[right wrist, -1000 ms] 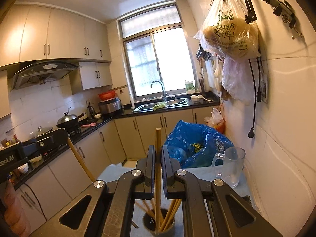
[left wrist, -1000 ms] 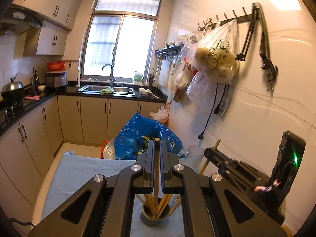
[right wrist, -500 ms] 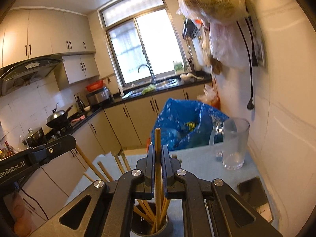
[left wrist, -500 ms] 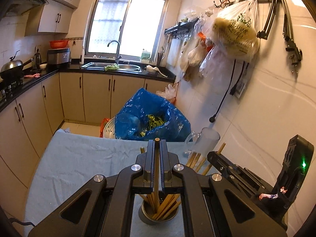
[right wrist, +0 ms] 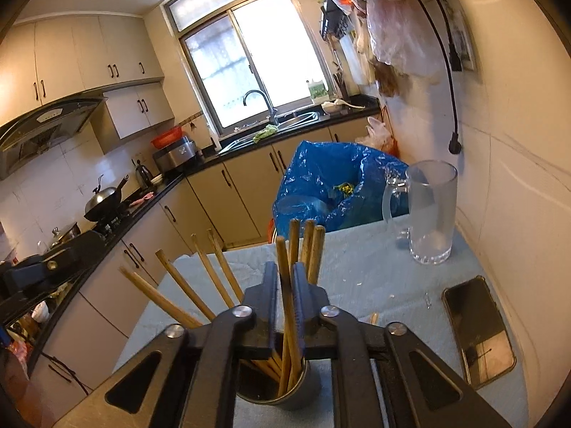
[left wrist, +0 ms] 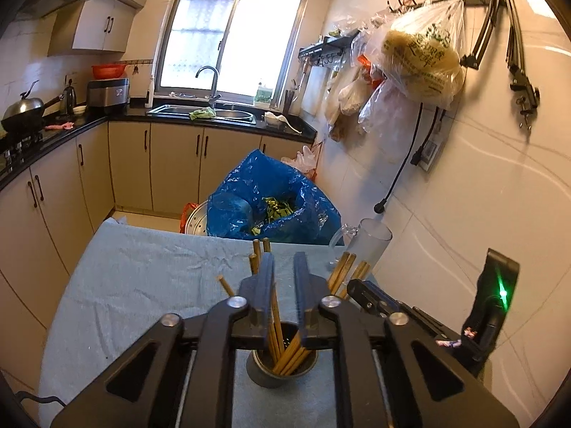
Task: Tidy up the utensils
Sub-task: 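Open both grippers to release the chopsticks into the cup and withdraw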
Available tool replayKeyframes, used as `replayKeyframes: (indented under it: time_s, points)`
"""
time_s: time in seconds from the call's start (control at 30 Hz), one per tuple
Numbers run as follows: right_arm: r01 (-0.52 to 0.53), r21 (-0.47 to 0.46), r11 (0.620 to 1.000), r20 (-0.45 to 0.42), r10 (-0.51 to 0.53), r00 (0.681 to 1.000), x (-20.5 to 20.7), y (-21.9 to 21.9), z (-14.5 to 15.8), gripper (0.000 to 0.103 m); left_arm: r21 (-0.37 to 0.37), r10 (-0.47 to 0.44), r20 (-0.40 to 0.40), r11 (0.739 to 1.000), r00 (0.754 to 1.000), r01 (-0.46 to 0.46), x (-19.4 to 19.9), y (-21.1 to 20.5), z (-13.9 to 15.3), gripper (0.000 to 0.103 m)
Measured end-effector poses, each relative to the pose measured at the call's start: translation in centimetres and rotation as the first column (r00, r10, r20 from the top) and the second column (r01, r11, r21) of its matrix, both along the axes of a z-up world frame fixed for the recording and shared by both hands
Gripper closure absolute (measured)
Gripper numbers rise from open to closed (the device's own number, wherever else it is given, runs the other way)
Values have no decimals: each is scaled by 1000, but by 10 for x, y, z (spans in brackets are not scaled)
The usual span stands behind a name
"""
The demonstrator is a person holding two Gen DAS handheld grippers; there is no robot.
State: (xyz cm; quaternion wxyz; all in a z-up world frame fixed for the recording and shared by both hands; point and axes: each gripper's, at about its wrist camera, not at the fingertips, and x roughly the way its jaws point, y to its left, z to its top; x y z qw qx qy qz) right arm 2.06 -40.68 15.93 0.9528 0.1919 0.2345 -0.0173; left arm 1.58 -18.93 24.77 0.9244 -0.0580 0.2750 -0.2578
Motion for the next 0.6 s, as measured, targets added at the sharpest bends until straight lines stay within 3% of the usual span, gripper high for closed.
replayKeyframes:
  time_s: [0.13, 0.33, 0.6]
  points:
    - [13, 8, 1000, 13, -13, 1000, -11, -3, 5, 79, -39, 7, 25, 999, 1000, -6, -18, 17, 11, 74]
    - [33, 30, 999, 30, -34, 999, -34, -8, 15, 69, -22, 26, 110, 999, 994, -23, -57, 32, 24, 58]
    - [59, 31, 998, 56, -61, 997, -80, -9, 24, 57, -17, 71, 195, 998, 978, -68, -110, 57, 25, 25]
